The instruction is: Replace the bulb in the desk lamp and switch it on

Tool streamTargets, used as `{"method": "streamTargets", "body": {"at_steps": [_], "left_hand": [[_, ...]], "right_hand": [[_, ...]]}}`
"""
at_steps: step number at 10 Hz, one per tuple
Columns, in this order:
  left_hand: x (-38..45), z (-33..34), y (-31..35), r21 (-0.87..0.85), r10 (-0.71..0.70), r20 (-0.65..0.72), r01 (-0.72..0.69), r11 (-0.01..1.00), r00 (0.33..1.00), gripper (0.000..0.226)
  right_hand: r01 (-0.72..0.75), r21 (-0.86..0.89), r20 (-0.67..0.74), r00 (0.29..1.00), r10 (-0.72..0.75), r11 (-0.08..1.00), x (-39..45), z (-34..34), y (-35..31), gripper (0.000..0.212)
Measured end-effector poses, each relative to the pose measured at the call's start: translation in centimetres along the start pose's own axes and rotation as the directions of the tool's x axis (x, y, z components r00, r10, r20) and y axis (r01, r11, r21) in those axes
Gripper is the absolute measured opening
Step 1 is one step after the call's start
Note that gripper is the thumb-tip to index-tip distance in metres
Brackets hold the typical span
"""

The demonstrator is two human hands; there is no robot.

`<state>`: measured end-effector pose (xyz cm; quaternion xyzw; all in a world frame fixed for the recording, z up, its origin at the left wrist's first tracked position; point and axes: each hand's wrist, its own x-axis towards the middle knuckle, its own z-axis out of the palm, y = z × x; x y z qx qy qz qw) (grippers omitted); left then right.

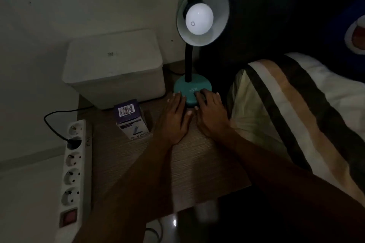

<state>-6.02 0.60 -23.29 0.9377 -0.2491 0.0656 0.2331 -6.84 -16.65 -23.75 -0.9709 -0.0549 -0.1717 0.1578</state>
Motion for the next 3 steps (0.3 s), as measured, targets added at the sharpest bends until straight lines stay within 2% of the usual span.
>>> {"method": "streamTargets", "body": {"at_steps": [1, 2, 3], "left_hand": [[-0.1, 0.3, -0.3, 0.052, 0.001, 0.023, -0.002, 0.999, 1.0, 0.065], [0.3, -1.0, 0.4, 0.203, -0.035, 0.155, 0.003, 0.979, 0.987, 0.074], [-0.1, -1.5, 1.7, 0.302, -0.05, 0.226, -0.021, 0.953, 0.973, 0.075]], "right_hand": [[-0.004, -0.013, -0.023, 1.0, 0.004, 1.0, -0.2, 0.5, 0.2, 0.051], [0.011, -0.043, 0.05, 0.999, -0.009, 0.999, -0.2, -0.3, -0.3, 0.055], [0.008, -0.027, 0.136, 0.991, -0.005, 1.0, -0.3, -0.7, -0.4, 0.061]]}}
